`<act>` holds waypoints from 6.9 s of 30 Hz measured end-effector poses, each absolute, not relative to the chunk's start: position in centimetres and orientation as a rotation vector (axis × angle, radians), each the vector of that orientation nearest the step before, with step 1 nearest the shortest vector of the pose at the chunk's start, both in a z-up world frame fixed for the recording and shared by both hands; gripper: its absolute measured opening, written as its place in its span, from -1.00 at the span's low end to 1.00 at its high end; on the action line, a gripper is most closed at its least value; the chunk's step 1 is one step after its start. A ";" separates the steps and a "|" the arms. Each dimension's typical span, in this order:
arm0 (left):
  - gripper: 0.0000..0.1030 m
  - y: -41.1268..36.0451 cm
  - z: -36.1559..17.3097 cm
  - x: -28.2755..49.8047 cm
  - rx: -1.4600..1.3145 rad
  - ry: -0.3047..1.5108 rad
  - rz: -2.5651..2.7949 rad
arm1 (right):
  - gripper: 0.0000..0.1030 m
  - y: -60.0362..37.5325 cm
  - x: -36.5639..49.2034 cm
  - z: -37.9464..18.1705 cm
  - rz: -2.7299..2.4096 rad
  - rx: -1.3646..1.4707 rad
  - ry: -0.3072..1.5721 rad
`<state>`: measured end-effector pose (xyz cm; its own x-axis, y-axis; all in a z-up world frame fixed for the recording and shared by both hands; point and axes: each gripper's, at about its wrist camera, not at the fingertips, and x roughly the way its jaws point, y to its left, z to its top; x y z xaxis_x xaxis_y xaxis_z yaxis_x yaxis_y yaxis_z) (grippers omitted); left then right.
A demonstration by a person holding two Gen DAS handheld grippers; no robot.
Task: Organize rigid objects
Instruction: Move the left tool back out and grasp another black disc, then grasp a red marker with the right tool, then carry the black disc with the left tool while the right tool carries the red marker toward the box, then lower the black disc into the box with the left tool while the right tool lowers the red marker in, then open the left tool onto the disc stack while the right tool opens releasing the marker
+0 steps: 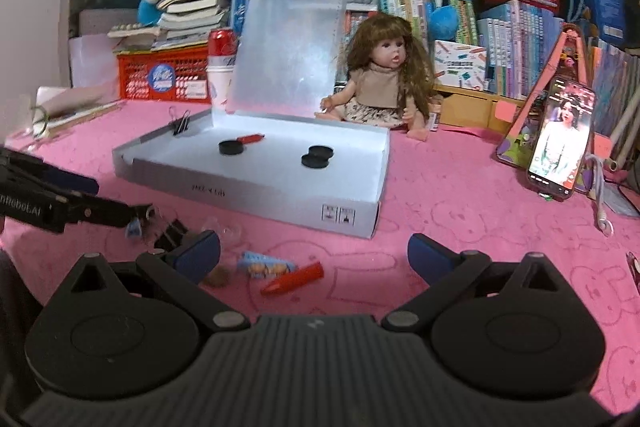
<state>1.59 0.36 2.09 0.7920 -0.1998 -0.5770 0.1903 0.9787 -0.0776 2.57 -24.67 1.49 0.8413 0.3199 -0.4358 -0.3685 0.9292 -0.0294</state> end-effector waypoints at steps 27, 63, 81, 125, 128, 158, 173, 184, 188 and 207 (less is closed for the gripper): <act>-0.39 -0.6 0.8 4.5 -0.101 0.638 -0.231 | 0.20 -25.7 6.3 -0.1 0.707 -0.200 0.603; -0.39 -0.2 4.7 3.5 -0.023 0.592 -0.143 | -0.08 -23.7 5.2 3.5 0.496 -0.090 0.505; -0.39 -0.4 6.8 6.0 -0.020 0.575 -0.125 | -0.08 -22.2 7.4 5.2 0.419 -0.095 0.513; -0.39 0.6 3.6 17.9 -0.091 0.659 -0.066 | -0.08 -20.2 17.7 2.7 0.291 0.046 0.631; -0.39 0.6 3.1 18.4 -0.095 0.668 -0.072 | -0.08 -20.1 18.1 2.3 0.288 0.050 0.637; -0.39 0.1 1.0 21.2 -0.092 0.697 -0.076 | -0.08 -18.5 21.2 0.5 0.254 0.071 0.708; -0.38 -0.1 0.9 22.2 -0.086 0.697 -0.067 | -0.03 -18.0 22.1 0.5 0.254 0.071 0.713; -0.38 -0.4 1.0 22.6 -0.076 0.700 -0.059 | 0.19 -17.9 23.1 0.4 0.254 0.096 0.712; -0.05 -0.3 1.3 22.0 -0.081 0.693 -0.067 | 0.32 -18.5 22.7 0.6 0.259 0.128 0.709; 0.64 0.9 6.0 14.9 -0.101 0.565 -0.104 | 0.85 -20.4 17.6 4.9 0.325 0.080 0.538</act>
